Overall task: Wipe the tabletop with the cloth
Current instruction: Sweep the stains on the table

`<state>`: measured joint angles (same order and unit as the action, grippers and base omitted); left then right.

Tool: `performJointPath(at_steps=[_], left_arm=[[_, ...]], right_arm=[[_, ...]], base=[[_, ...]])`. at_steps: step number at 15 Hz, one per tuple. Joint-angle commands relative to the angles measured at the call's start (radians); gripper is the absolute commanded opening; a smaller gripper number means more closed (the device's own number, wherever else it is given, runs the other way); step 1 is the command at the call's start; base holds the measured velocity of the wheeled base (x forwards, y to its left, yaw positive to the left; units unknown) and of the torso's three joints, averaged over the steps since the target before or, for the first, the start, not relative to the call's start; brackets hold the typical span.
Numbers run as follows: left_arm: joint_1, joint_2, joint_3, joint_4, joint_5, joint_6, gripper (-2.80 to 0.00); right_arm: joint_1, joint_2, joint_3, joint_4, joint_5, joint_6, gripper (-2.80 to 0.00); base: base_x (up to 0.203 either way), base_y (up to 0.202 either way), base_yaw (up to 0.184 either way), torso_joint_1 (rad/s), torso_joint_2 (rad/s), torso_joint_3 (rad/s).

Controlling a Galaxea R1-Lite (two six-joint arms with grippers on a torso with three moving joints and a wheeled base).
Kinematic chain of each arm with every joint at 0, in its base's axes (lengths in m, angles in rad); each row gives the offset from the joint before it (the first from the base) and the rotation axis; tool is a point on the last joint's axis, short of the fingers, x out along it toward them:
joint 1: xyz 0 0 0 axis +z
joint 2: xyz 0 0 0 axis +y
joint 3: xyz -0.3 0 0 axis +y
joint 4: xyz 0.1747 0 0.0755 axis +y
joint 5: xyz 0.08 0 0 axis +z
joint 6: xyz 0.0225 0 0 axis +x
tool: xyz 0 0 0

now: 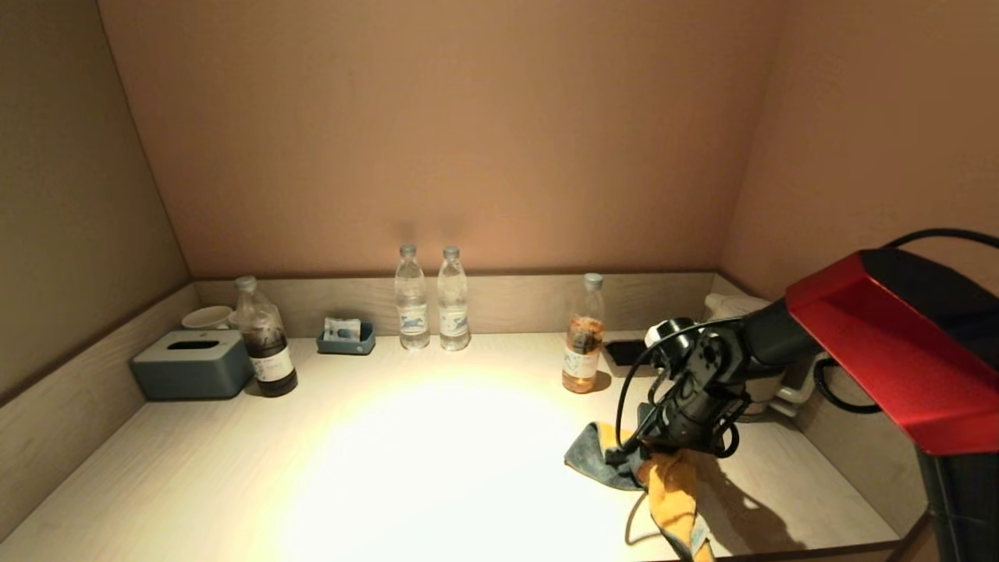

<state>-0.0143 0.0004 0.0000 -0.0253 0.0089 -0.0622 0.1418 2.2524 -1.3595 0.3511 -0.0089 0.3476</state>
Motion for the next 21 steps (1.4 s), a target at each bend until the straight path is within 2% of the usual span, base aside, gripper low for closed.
performJointPath(at_steps=[1, 4, 8, 12, 16, 21], left_arm=[[0.0, 0.0, 0.0, -0.001, 0.0, -0.001, -2.8], [0.0, 0.0, 0.0, -0.001, 0.0, -0.001, -2.8], [0.0, 0.0, 0.0, -0.001, 0.0, -0.001, -2.8], [0.0, 0.0, 0.0, -0.001, 0.0, -0.001, -2.8], [0.0, 0.0, 0.0, -0.001, 0.0, -0.001, -2.8], [0.0, 0.0, 0.0, -0.001, 0.0, -0.001, -2.8]], right_arm=[[0.054, -0.093, 0.083, 0.002, 0.002, 0.01, -2.8], [0.163, -0.156, 0.175, 0.001, 0.008, 0.036, -2.8], [0.273, -0.115, 0.136, -0.038, 0.014, 0.045, -2.8], [0.363, 0.004, 0.006, -0.118, 0.015, 0.036, -2.8], [0.409, 0.116, -0.192, -0.122, 0.014, 0.025, -2.8], [0.457, 0.228, -0.37, -0.115, 0.014, -0.025, -2.8]], base=[[0.0, 0.0, 0.0, 0.0, 0.0, 0.0], [0.0, 0.0, 0.0, 0.0, 0.0, 0.0], [0.0, 0.0, 0.0, 0.0, 0.0, 0.0], [0.0, 0.0, 0.0, 0.0, 0.0, 0.0], [0.0, 0.0, 0.0, 0.0, 0.0, 0.0], [0.0, 0.0, 0.0, 0.0, 0.0, 0.0]])
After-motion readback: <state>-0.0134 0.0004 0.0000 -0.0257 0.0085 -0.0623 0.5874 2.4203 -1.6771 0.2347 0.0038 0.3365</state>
